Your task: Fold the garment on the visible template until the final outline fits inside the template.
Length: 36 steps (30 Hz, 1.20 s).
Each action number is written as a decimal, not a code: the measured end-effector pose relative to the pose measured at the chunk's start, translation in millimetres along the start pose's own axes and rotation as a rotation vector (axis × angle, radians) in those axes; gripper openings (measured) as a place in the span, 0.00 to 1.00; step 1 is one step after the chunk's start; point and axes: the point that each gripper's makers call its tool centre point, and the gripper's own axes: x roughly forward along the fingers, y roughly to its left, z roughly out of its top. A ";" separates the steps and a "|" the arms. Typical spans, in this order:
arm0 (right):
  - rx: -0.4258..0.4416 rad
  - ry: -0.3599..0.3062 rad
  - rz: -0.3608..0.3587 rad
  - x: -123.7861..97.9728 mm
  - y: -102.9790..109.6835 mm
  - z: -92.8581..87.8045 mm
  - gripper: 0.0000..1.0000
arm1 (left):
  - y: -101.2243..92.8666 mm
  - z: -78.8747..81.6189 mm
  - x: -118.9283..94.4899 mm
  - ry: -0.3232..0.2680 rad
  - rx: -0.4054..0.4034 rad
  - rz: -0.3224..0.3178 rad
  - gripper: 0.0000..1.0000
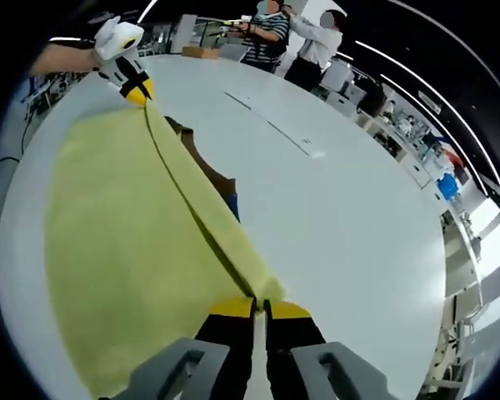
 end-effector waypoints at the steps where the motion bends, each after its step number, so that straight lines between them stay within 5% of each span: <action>1: 0.002 -0.002 0.003 -0.5 0.2 0.2 0.00 | 0.1 0.5 0.3 -0.008 -0.014 0.005 0.02; 11: 0.037 -0.055 -0.056 -12.3 -15.7 12.2 0.00 | 4.6 8.9 -9.4 -0.062 -0.116 0.002 0.02; 23: 0.416 -0.146 -0.061 1.5 -30.1 18.6 0.00 | 17.9 4.7 2.1 -0.093 -0.450 0.038 0.02; 28: 0.446 -0.167 -0.081 1.9 -35.9 22.9 0.00 | 18.8 6.1 4.8 -0.072 -0.428 0.092 0.04; 36: 0.465 -0.148 -0.083 -7.4 -32.7 20.8 0.30 | 26.7 11.0 -8.0 -0.122 -0.485 0.116 0.27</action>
